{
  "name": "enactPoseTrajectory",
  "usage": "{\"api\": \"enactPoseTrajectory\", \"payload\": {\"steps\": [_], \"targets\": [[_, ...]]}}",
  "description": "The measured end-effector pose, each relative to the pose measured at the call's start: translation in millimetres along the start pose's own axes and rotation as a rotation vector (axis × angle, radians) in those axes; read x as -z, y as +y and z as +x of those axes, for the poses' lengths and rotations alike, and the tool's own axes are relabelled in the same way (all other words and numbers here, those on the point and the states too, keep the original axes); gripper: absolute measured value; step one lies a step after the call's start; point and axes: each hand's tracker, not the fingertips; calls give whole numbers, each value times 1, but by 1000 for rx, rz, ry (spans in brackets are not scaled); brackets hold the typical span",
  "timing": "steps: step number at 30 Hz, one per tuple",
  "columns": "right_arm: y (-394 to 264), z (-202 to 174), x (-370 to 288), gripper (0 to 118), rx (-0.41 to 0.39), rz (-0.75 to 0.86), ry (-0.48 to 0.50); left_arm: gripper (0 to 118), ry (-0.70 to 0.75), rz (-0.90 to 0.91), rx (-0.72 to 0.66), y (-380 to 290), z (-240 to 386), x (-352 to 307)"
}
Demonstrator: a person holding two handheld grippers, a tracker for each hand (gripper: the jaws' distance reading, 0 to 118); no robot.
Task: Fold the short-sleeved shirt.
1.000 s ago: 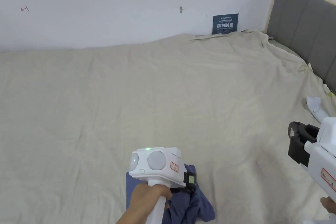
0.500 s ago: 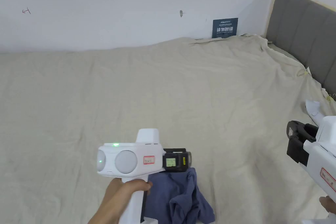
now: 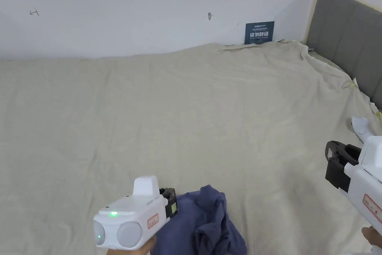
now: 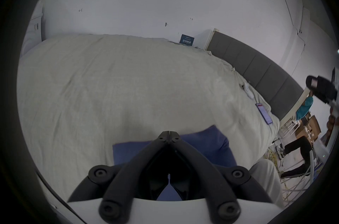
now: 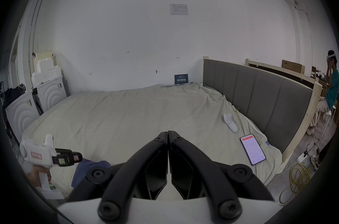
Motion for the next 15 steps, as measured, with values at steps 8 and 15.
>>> {"api": "enactPoseTrajectory", "payload": {"steps": [8, 15], "targets": [[-9, 14, 0, 0, 9, -24, -18, 0, -18, -79, 28, -42, 45, 43], [-16, 36, -1, 0, 27, -45, -59, 0, 9, -69, 72, -48, 83, 70]]}}
